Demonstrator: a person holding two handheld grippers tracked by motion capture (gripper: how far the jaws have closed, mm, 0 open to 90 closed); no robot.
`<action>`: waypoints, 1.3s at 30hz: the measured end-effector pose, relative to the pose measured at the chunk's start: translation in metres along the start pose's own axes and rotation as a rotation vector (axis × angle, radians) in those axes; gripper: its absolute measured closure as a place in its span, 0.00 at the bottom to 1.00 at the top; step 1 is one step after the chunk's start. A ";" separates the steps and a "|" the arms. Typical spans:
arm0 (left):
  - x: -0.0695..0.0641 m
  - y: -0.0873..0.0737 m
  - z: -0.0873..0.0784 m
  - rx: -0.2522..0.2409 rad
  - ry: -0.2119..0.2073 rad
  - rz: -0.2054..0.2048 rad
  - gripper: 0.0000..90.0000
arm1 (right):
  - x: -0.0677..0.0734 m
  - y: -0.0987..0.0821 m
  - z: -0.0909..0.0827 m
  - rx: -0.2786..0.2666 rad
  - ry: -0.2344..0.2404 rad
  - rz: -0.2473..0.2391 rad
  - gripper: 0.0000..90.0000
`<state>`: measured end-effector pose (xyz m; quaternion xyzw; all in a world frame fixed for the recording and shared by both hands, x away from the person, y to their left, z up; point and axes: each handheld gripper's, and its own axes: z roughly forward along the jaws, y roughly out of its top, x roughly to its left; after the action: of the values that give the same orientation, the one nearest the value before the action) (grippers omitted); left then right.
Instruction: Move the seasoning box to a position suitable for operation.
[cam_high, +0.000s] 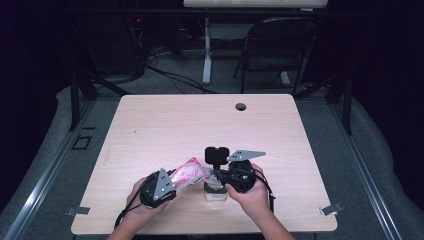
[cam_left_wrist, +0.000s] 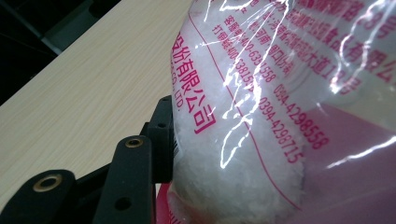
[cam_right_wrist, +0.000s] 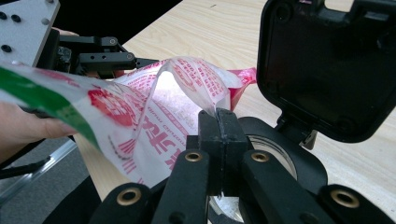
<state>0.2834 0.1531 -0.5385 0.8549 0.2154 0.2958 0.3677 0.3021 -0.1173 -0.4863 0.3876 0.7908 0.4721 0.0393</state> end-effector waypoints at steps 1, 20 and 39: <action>0.000 0.000 0.000 0.002 0.001 0.005 0.64 | 0.000 0.000 0.000 0.001 0.000 0.003 1.00; -0.003 0.007 -0.002 0.012 0.084 0.135 0.64 | -0.002 -0.005 -0.001 0.006 0.002 0.009 1.00; 0.000 0.007 -0.002 0.018 0.150 0.159 0.65 | -0.003 -0.002 -0.010 -0.030 0.031 0.013 0.89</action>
<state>0.2834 0.1495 -0.5317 0.8480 0.1762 0.3854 0.3184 0.2987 -0.1269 -0.4836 0.3849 0.7814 0.4902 0.0299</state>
